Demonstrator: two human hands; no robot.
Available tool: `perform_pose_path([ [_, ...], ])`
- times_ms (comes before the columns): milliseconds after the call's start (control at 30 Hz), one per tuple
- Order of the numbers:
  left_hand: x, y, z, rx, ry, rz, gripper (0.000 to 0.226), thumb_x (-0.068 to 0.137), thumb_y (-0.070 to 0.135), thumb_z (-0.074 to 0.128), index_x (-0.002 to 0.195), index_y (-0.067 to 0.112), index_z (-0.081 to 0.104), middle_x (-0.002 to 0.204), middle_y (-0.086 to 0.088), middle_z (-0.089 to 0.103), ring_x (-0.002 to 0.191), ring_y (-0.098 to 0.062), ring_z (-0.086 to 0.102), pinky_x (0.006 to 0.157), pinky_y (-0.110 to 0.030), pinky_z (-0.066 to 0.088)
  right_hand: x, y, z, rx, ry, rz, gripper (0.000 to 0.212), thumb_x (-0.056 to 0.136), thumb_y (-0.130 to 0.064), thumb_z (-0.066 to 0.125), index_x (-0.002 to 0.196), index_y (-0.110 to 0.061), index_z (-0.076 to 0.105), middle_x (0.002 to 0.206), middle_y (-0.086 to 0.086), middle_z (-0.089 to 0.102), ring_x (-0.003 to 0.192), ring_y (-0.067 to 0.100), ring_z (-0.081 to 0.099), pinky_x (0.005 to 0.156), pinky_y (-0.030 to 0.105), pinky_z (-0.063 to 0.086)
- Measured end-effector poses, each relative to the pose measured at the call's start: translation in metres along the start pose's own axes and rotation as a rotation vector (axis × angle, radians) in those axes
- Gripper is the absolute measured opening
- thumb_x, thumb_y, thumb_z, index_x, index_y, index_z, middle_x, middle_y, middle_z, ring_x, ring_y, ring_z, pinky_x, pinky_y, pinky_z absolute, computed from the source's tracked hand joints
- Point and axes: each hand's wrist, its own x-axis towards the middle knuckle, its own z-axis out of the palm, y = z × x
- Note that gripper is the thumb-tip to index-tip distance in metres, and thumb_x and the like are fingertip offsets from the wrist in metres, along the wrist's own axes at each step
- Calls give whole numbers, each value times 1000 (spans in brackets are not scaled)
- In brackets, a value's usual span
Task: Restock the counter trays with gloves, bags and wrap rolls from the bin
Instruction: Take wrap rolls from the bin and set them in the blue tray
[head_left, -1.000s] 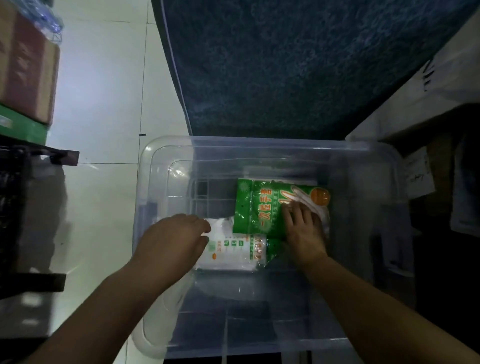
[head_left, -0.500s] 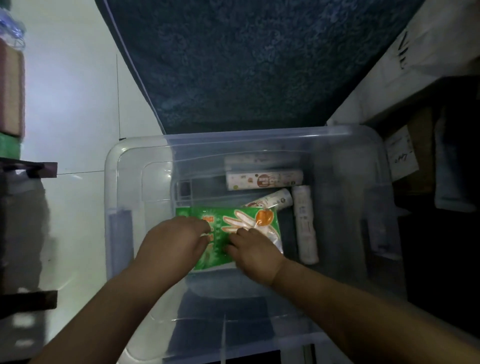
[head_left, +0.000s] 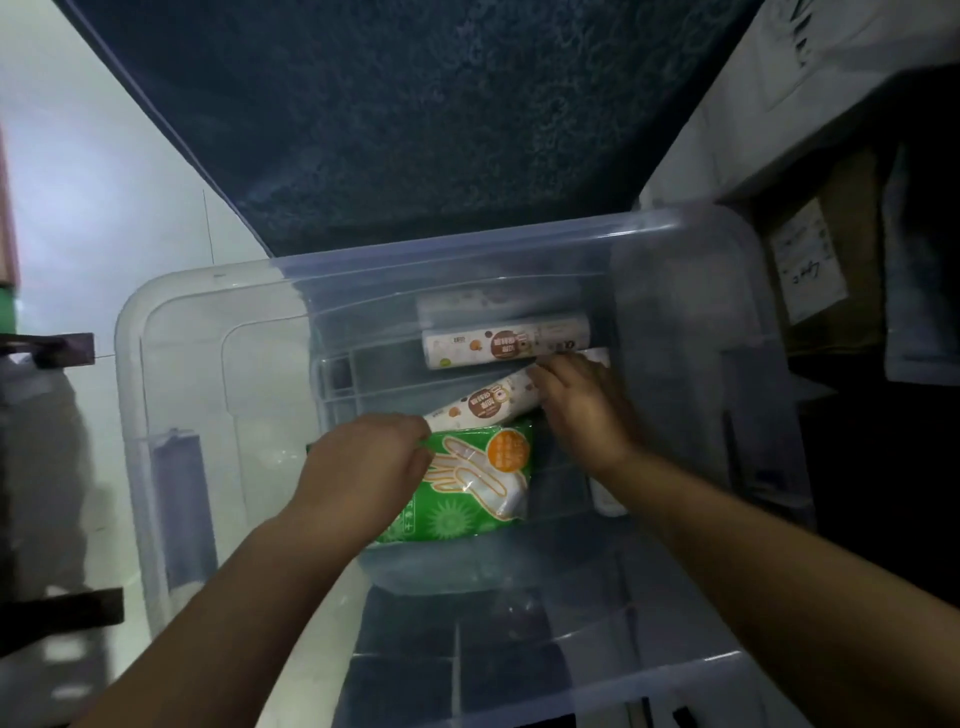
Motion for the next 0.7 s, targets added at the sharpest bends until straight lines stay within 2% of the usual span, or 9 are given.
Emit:
perform_pose_path([
  [67, 7, 1, 5, 21, 4, -4, 23, 89, 32, 49, 106, 24, 64, 103, 0, 68, 95, -22, 60, 70, -31, 44, 11, 1, 9, -104, -82, -127, 47, 77, -3, 62, 124, -4, 56, 127, 17, 57, 116, 36, 53, 98, 44, 40],
  [133, 10, 0, 8, 17, 0, -13, 25, 89, 30, 50, 109, 24, 64, 106, 0, 68, 98, -22, 59, 72, -31, 44, 19, 1, 13, -234, -141, -148, 50, 78, -9, 63, 127, -6, 53, 128, 15, 56, 117, 35, 50, 97, 43, 38],
  [233, 9, -2, 6, -4, -3, -20, 26, 89, 28, 52, 111, 23, 63, 108, -1, 67, 100, -23, 59, 75, -33, 46, 16, 0, 11, -299, -81, -105, 38, 71, -12, 70, 108, -4, 66, 112, 16, 63, 105, 36, 56, 87, 41, 45],
  [300, 5, -3, 2, -22, 3, -15, 28, 87, 25, 55, 113, 21, 63, 110, -2, 65, 103, -24, 58, 76, -34, 47, 9, -1, 4, -204, -29, -67, 34, 60, -9, 75, 93, -1, 69, 99, 20, 65, 93, 39, 61, 77, 42, 49],
  [433, 2, 1, -9, -8, 67, 37, 39, 74, 16, 70, 113, 15, 64, 107, -7, 65, 100, -31, 59, 76, -37, 50, -7, -12, -17, 78, 39, 38, 39, 60, -1, 75, 97, 4, 63, 96, 25, 59, 84, 43, 59, 71, 42, 51],
  [567, 5, 14, -21, 62, 119, 196, 70, 49, 27, 87, 113, 12, 63, 107, -7, 68, 96, -30, 63, 81, -38, 51, -22, -30, -44, 172, 80, -130, 56, 57, -13, 84, 104, 4, 60, 97, 22, 58, 87, 35, 59, 74, 37, 51],
  [633, 6, 17, -25, 113, 113, 218, 68, 42, 32, 88, 104, 14, 65, 96, -6, 70, 86, -28, 65, 71, -33, 51, -22, -41, -50, 223, 83, -200, 55, 62, -19, 80, 109, 1, 58, 102, 19, 57, 92, 31, 58, 75, 35, 49],
  [700, 7, 15, -28, 92, 80, 121, 53, 52, 31, 83, 100, 19, 65, 91, -4, 69, 81, -28, 65, 62, -29, 44, -16, -49, -50, 172, 78, -229, 57, 63, -22, 79, 113, -3, 58, 106, 17, 59, 94, 30, 58, 76, 36, 48],
])
